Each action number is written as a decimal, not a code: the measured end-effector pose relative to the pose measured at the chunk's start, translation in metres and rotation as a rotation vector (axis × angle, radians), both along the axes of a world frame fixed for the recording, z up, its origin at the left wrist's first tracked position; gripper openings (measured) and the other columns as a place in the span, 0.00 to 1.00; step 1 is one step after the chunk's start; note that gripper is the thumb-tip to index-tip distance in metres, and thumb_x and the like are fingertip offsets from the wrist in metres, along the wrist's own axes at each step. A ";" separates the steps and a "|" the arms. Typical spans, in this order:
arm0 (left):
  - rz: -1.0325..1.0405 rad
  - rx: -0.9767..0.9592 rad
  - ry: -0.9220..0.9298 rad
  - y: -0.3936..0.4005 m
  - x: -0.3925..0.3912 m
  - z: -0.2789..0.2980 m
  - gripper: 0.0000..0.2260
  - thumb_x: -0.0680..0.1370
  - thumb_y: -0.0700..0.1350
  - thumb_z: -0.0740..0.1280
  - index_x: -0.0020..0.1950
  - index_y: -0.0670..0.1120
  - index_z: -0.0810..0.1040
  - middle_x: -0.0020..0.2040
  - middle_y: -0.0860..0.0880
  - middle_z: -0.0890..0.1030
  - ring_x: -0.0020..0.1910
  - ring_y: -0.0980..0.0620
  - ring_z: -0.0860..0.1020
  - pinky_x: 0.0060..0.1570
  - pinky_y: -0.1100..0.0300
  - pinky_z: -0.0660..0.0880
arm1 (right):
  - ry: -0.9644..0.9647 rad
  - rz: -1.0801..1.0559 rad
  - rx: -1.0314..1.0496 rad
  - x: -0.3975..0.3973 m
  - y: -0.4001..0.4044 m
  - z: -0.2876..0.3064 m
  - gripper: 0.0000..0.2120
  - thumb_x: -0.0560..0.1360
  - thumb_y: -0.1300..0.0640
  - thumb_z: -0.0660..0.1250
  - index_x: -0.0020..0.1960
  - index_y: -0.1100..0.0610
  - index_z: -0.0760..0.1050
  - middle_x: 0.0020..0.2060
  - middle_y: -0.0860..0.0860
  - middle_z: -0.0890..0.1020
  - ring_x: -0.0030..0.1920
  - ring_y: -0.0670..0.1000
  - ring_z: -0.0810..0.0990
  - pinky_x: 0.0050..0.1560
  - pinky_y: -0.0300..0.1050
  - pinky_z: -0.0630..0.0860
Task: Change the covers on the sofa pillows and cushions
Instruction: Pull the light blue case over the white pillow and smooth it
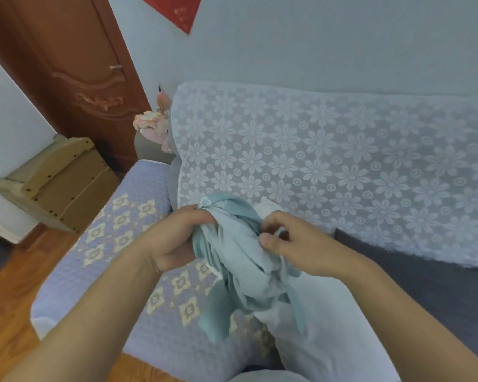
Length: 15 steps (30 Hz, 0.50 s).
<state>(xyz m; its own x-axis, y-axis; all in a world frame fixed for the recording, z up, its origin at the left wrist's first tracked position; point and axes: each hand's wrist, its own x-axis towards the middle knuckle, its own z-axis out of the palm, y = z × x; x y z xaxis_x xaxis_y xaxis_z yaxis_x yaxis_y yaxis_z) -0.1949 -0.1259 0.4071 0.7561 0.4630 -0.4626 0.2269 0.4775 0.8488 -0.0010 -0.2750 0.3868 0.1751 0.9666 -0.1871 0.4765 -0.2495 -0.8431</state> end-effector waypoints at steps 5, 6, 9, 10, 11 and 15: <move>-0.089 0.075 0.091 -0.007 0.026 0.016 0.15 0.78 0.41 0.67 0.63 0.38 0.80 0.60 0.39 0.84 0.61 0.40 0.82 0.67 0.43 0.74 | -0.038 0.034 0.149 -0.003 0.011 0.005 0.19 0.76 0.57 0.72 0.64 0.46 0.75 0.49 0.41 0.80 0.49 0.42 0.79 0.53 0.41 0.77; -0.105 0.210 0.151 -0.005 0.030 0.020 0.13 0.79 0.42 0.69 0.62 0.39 0.81 0.57 0.41 0.85 0.58 0.43 0.83 0.66 0.44 0.76 | -0.192 -0.036 0.181 0.004 0.016 0.005 0.09 0.76 0.58 0.71 0.56 0.50 0.79 0.44 0.44 0.80 0.45 0.45 0.78 0.49 0.45 0.75; -0.343 0.600 0.363 0.004 0.031 0.031 0.14 0.75 0.52 0.77 0.57 0.47 0.85 0.51 0.49 0.87 0.50 0.50 0.86 0.58 0.52 0.81 | -0.410 -0.248 0.258 0.025 0.021 0.011 0.06 0.76 0.62 0.68 0.44 0.54 0.82 0.39 0.45 0.77 0.41 0.45 0.75 0.44 0.43 0.70; -0.421 0.684 0.437 0.006 0.033 0.033 0.16 0.73 0.54 0.78 0.56 0.47 0.85 0.50 0.49 0.87 0.49 0.50 0.85 0.55 0.53 0.81 | -0.459 -0.267 0.298 0.025 0.022 0.018 0.07 0.76 0.63 0.67 0.44 0.54 0.82 0.39 0.45 0.77 0.42 0.46 0.75 0.43 0.42 0.70; -0.463 0.794 0.517 0.008 0.036 0.036 0.17 0.71 0.57 0.79 0.54 0.47 0.85 0.48 0.49 0.87 0.48 0.49 0.85 0.52 0.53 0.81 | -0.507 -0.268 0.332 0.023 0.023 0.024 0.07 0.76 0.64 0.67 0.44 0.54 0.80 0.40 0.46 0.76 0.43 0.47 0.75 0.43 0.41 0.70; -0.288 0.862 0.504 0.027 0.036 0.050 0.13 0.71 0.55 0.78 0.51 0.50 0.86 0.46 0.50 0.87 0.47 0.51 0.84 0.53 0.53 0.80 | -0.370 0.008 -0.042 0.020 0.019 0.042 0.09 0.76 0.54 0.71 0.53 0.46 0.72 0.43 0.44 0.76 0.43 0.47 0.76 0.39 0.41 0.71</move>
<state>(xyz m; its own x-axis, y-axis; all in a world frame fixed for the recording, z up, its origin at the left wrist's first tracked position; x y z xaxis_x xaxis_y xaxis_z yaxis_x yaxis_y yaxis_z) -0.1588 -0.0986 0.4569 0.7012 0.6192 -0.3534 0.6593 -0.3744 0.6520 0.0192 -0.2561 0.4291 0.2303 0.9611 -0.1526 0.7490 -0.2752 -0.6027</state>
